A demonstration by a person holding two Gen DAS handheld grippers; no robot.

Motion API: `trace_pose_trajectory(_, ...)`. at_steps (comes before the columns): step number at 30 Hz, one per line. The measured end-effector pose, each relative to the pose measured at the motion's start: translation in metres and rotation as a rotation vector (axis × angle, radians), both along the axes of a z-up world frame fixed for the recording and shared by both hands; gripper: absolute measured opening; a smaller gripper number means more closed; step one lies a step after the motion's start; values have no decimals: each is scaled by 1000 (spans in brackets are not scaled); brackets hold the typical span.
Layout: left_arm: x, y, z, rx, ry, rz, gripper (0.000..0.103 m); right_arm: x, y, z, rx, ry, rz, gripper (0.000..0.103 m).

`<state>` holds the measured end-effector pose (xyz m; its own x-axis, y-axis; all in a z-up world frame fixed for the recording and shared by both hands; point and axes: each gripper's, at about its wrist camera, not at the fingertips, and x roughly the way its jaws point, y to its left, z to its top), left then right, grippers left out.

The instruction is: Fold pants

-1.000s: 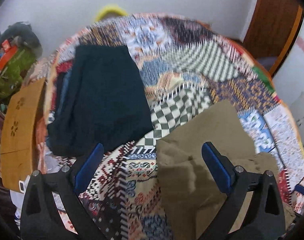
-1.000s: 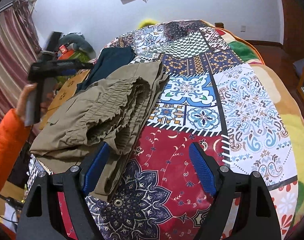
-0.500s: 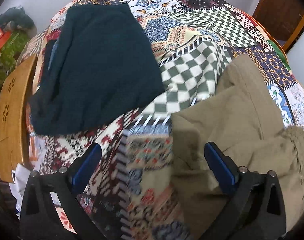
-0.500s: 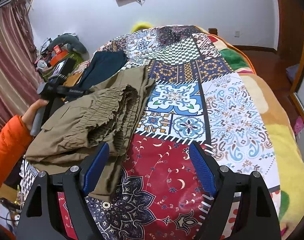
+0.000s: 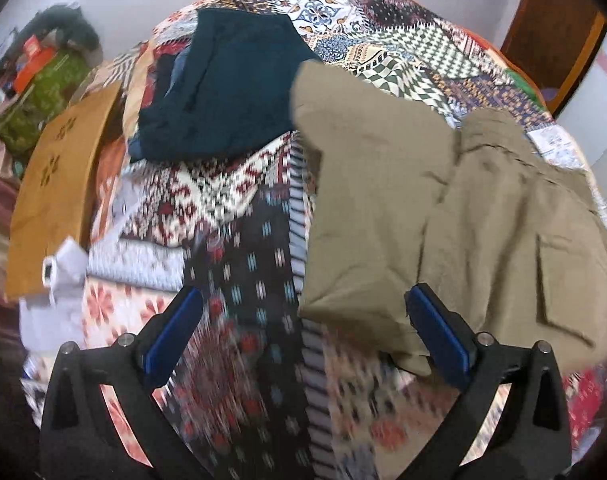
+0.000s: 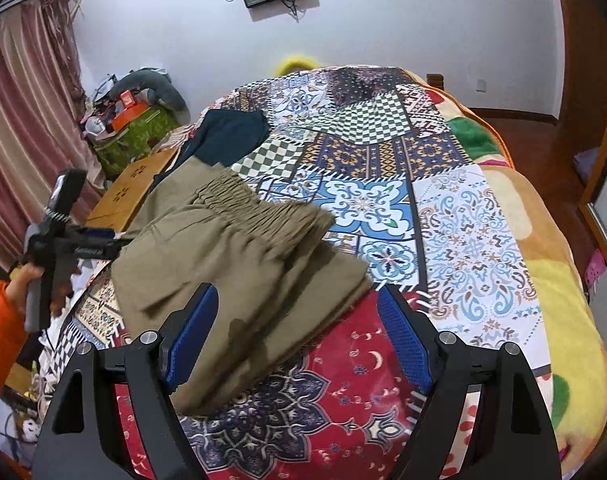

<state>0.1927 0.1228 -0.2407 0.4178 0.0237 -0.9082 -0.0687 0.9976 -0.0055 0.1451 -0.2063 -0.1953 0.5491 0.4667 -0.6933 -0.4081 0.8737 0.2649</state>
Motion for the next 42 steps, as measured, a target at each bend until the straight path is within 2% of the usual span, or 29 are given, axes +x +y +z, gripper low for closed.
trace_pose_trajectory(5, -27, -7, 7, -89, -21, 23, 103, 0, 11, -7, -10, 4, 19, 79)
trace_pose_trajectory(9, -35, -15, 22, -68, -42, -6, 103, 4, 16, -14, -21, 10, 15, 79)
trace_pose_trajectory(11, -37, -17, 35, -59, -83, -13, 103, 5, 17, -12, -5, 13, 27, 79)
trace_pose_trajectory(16, -25, -26, 74, -79, -185, -51, 103, 9, 28, 2, -2, -31, 70, 79)
trace_pose_trajectory(20, -1, -50, 90, -85, -232, -145, 103, 23, 43, 11, 20, -52, 111, 77)
trace_pose_trajectory(24, 30, -60, 71, -113, -181, -181, 103, 47, 61, 6, 53, -12, 143, 70)
trace_pose_trajectory(26, 40, -59, 56, -134, -141, -184, 103, 57, 65, -2, 64, 22, 156, 60)
trace_pose_trajectory(27, 46, -56, 46, -145, -112, -179, 102, 60, 68, -7, 61, 40, 163, 56)
trace_pose_trajectory(31, 54, -38, -7, -228, 49, -162, 100, 70, 73, -38, 7, 133, 193, 53)
trace_pose_trajectory(33, 46, -30, -7, -260, 20, -171, 100, 67, 67, -45, 29, 145, 200, 51)
trace_pose_trajectory(38, 24, -21, -1, -249, -9, -182, 100, 54, 49, -45, 61, 149, 181, 51)
trace_pose_trajectory(42, 8, -8, 3, -257, -42, -165, 100, 38, 43, -40, 19, 119, 176, 51)
